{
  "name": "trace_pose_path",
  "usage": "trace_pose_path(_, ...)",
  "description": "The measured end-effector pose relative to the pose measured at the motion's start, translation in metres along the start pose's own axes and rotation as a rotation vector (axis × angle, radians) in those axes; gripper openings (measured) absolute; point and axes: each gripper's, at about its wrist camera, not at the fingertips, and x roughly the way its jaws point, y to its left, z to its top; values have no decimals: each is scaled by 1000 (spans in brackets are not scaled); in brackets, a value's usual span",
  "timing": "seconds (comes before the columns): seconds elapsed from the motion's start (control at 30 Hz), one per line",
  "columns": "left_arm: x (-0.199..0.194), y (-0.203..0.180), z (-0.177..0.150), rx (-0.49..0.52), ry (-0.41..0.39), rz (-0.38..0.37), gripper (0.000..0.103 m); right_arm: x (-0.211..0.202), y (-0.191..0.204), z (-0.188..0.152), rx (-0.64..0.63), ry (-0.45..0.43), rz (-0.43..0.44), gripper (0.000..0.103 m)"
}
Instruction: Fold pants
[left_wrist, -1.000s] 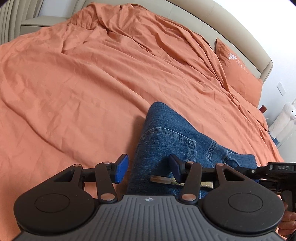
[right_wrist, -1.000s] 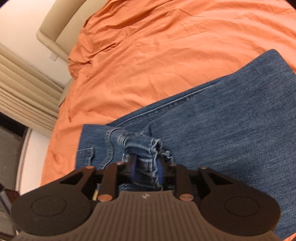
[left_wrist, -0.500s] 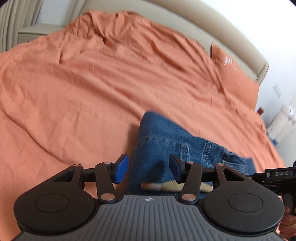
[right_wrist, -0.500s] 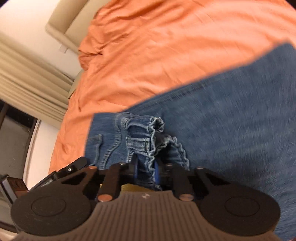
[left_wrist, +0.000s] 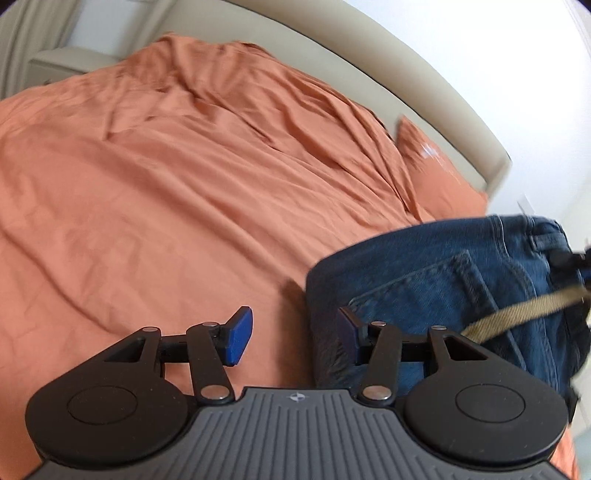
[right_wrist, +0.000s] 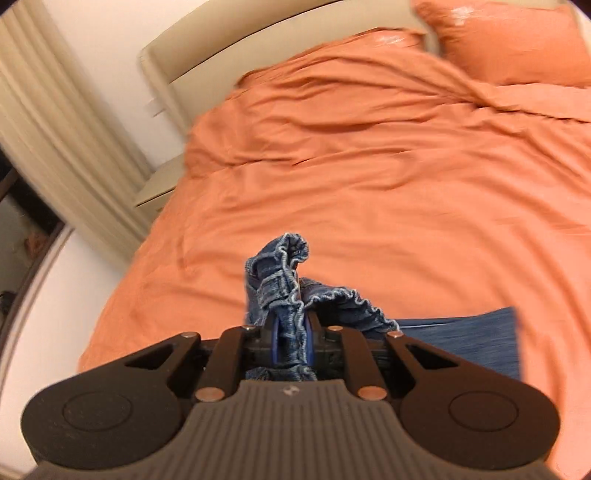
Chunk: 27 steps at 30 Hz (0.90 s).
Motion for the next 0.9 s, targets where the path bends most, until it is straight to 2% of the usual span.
trace_pose_path(0.13, 10, -21, -11, 94, 43, -9, 55, -4, -59, -9, 83, -11, -92, 9)
trace_pose_path(0.27, 24, -36, -22, 118, 79, -26, 55, 9, -125, -34, 191, 6, -185, 8)
trace_pose_path(0.4, 41, -50, -34, 171, 117, -8, 53, 35, -175, -57, 289, 47, -225, 8)
trace_pose_path(0.5, 54, -54, -41, 188, 164, 6, 51, 52, -195, -66, 312, 49, -245, 7)
trace_pose_path(0.6, 60, -58, -45, 230, 178, 34, 51, 73, -209, -72, 315, 74, -277, 6)
trace_pose_path(0.73, 64, -54, -46, 212, 194, 31, 51, 87, -224, -85, 343, 86, -282, 8)
trace_pose_path(0.8, 60, -53, -45, 213, 188, 41, 51, 83, -225, -83, 346, 87, -269, 14)
trace_pose_path(0.9, 44, -59, -43, 244, 184, 51, 51, 61, -215, -81, 307, 48, -277, 30)
